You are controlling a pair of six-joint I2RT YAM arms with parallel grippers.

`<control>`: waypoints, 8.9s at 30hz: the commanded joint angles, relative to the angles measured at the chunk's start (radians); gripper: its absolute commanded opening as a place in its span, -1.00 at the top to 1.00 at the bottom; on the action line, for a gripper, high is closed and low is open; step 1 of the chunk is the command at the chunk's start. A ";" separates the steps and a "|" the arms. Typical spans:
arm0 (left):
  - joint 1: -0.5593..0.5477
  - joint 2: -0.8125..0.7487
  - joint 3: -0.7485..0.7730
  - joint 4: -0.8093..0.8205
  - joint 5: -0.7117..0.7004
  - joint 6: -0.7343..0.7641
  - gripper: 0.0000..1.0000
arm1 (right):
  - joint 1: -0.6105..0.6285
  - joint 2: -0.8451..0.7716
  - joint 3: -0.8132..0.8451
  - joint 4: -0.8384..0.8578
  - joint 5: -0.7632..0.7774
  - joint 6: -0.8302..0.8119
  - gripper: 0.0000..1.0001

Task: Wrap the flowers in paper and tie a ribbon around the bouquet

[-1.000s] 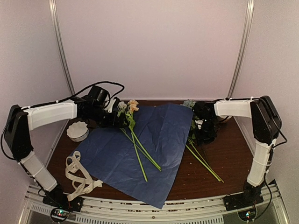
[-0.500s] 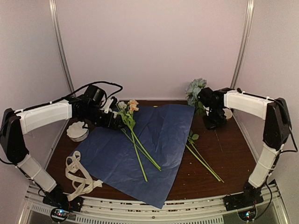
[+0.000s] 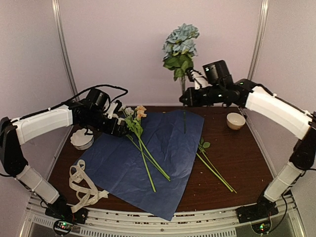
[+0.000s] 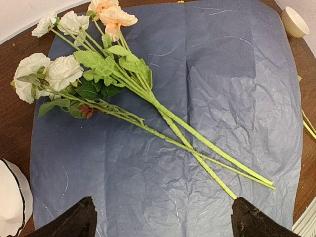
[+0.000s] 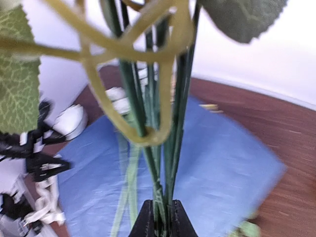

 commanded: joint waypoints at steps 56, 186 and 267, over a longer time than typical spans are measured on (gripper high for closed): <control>0.181 0.178 -0.132 0.214 -0.022 -0.056 -0.92 | -0.152 0.395 -0.267 -0.256 0.128 0.028 1.00; 0.151 0.081 0.034 -0.201 -0.089 0.154 -0.96 | -0.304 0.851 0.651 -0.294 -0.344 0.063 -1.00; -0.526 0.416 0.002 0.027 -0.301 0.390 -0.33 | 0.215 0.294 -0.605 0.370 -0.358 0.226 0.57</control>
